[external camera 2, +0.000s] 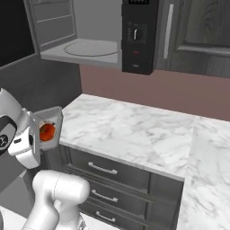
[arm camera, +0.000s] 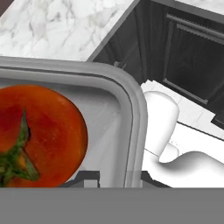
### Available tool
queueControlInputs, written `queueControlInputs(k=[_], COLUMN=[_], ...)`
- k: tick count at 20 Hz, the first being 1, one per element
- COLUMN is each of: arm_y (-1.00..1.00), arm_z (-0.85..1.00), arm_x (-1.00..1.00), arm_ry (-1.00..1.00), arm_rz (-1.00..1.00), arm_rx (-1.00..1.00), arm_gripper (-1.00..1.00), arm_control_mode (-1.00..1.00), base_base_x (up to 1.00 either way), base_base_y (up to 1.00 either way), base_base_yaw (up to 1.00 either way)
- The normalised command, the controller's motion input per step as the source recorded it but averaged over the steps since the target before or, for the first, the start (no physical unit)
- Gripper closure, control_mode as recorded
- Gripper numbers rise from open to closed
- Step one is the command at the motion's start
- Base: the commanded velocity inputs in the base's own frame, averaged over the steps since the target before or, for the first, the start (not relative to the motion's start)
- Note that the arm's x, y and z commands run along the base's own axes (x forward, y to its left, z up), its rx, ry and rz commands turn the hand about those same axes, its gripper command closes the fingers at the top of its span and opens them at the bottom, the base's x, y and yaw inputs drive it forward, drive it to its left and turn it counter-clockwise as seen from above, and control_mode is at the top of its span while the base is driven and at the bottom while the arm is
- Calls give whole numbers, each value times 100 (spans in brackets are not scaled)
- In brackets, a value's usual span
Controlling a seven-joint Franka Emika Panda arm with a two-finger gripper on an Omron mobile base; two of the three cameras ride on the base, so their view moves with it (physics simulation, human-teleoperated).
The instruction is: Place the tupperware containing the fish and tomato meal in the microwave. Close the microwave door and press the start button to reheat the meal.
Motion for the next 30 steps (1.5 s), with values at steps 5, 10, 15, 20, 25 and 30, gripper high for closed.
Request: queueControlInputs(k=[5, 10, 15, 20, 25, 30], arm_y=[0, 0, 0, 0, 0, 0], arm_z=[0, 0, 0, 0, 0, 0], arm_x=[0, 0, 0, 0, 0, 0], arm_ry=[0, 0, 0, 0, 0, 0], arm_rz=[0, 0, 0, 0, 0, 0], arm_rx=[0, 0, 0, 0, 0, 0], arm_gripper=[100, 100, 100, 100, 100, 100], arm_control_mode=[100, 100, 100, 100, 100, 100], base_base_x=[29, 1, 0, 4, 9, 16], base_base_y=[-2, 0, 0, 0, 0, 0], base_base_yaw=[3, 10, 16, 16, 16, 16])
